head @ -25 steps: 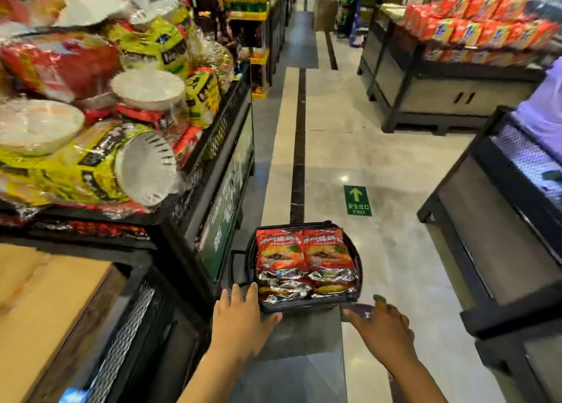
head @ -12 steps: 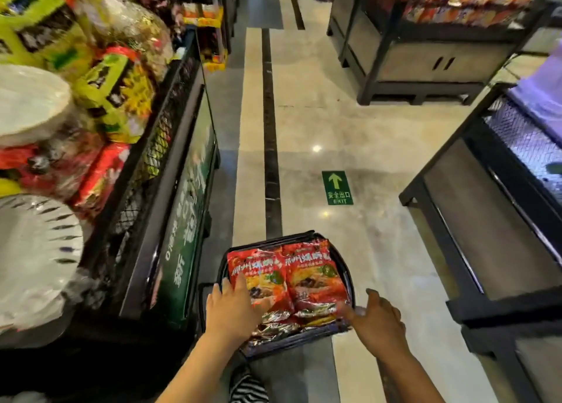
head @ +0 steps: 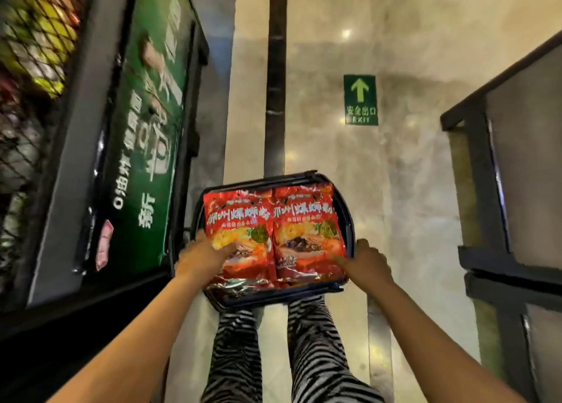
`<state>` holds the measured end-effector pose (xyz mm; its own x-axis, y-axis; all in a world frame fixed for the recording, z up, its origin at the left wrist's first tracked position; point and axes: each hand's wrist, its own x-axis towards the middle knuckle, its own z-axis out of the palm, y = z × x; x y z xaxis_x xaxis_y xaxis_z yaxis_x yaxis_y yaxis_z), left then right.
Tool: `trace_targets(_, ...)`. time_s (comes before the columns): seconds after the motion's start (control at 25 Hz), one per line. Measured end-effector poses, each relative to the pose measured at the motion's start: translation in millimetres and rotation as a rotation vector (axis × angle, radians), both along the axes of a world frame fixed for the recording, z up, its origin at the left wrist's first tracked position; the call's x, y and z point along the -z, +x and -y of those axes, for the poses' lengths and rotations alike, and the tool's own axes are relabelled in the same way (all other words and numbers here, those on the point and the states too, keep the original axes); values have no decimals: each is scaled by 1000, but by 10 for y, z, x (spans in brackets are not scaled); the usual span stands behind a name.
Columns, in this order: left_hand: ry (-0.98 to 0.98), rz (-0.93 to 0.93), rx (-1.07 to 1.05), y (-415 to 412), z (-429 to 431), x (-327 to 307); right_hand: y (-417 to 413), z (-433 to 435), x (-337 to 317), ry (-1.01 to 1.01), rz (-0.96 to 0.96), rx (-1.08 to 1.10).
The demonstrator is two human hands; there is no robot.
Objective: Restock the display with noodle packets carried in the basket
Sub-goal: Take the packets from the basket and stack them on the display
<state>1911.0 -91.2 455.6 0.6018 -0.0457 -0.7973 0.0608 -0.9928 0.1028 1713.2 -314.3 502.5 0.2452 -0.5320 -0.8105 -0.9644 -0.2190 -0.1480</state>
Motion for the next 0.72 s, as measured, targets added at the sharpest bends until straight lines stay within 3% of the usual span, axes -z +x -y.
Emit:
trace_targets(0.4,28,3,-379,187,65,1437,426,485,1668,82,-10,169)
trace_targets(0.72,-44,76,-544,354,14,1951,477,404,2277,14,61,346)
